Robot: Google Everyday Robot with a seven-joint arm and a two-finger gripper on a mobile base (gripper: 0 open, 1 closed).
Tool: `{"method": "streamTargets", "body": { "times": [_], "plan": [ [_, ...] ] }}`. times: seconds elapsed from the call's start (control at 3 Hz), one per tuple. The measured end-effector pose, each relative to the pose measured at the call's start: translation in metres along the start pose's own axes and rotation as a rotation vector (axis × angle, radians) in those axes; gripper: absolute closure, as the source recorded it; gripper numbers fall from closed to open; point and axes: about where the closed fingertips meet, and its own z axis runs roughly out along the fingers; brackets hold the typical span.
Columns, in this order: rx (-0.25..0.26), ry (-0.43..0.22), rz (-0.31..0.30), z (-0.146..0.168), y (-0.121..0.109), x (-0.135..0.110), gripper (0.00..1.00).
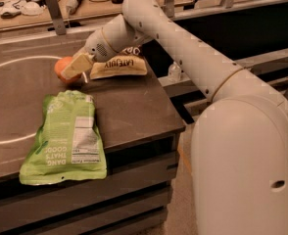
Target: Move orange near green rice chip bag
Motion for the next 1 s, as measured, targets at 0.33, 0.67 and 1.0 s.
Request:
{"method": "streamTargets", "body": {
  "times": [0.33,0.67,1.0],
  "plan": [
    [-0.061,0.003,0.016,-0.001,0.012,0.01,0.22],
    [-0.108,0.013,0.028,-0.003,0.02,0.019,0.01],
    [-0.125,0.031,0.034,-0.008,0.023,0.026,0.0]
  ]
}}
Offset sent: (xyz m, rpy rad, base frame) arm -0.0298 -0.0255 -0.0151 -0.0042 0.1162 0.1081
